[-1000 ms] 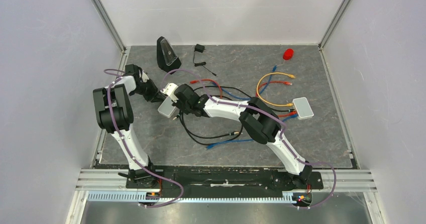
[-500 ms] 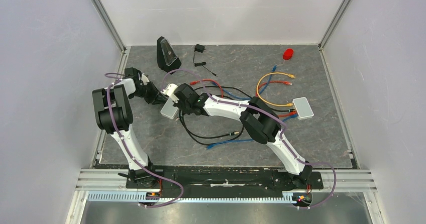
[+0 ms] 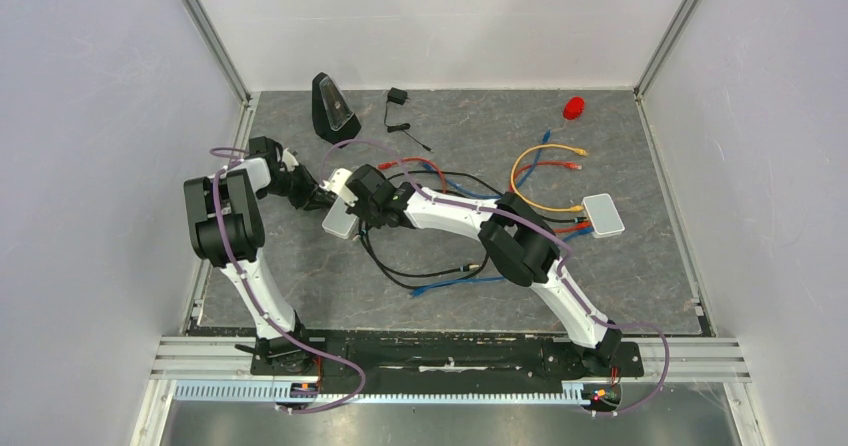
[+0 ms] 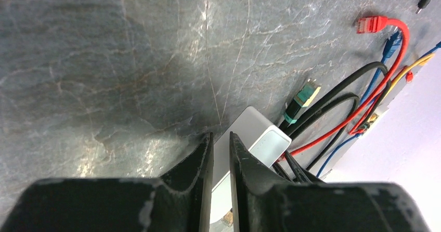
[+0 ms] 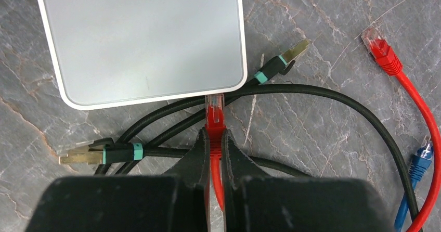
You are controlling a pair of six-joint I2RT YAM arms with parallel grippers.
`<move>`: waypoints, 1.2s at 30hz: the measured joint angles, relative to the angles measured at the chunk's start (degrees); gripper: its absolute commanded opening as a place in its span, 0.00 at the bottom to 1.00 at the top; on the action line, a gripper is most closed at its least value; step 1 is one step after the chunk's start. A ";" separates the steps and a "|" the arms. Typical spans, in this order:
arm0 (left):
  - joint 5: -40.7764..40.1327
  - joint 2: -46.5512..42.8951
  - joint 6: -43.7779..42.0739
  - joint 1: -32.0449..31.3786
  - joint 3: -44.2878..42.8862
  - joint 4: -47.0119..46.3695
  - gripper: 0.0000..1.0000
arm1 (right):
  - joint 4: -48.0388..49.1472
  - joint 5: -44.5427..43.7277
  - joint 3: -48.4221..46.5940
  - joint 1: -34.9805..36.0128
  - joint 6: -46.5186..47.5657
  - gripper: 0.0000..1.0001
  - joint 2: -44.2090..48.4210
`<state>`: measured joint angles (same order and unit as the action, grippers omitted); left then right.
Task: Insert the plug into the switch port
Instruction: Insert the connector into the switch port.
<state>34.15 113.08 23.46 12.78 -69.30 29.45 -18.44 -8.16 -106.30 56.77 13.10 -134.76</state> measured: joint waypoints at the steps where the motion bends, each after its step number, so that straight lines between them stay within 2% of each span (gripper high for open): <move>1: -0.15 -0.22 0.00 0.00 0.22 -0.02 0.22 | -0.26 0.11 -0.11 0.00 0.13 0.00 0.00; 11: -1.75 -4.52 0.02 0.00 4.98 0.15 0.22 | -1.51 -0.48 5.27 0.00 1.05 0.00 3.61; 21: -0.61 -14.73 0.07 -0.72 7.96 -1.68 0.22 | -2.84 -0.26 10.97 -0.26 -0.72 0.00 9.55; 28: -1.11 -13.86 0.15 -0.42 8.09 -1.90 0.23 | 0.17 1.62 10.64 -0.70 -1.95 0.00 10.08; 36: -1.29 -12.13 0.59 1.97 7.98 -2.40 0.23 | 0.74 2.62 5.90 -0.74 -2.89 0.00 7.04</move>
<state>32.86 100.95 24.05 14.74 -61.32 27.05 -17.69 -5.54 -100.40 56.03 10.22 -127.72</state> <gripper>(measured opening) 0.230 0.036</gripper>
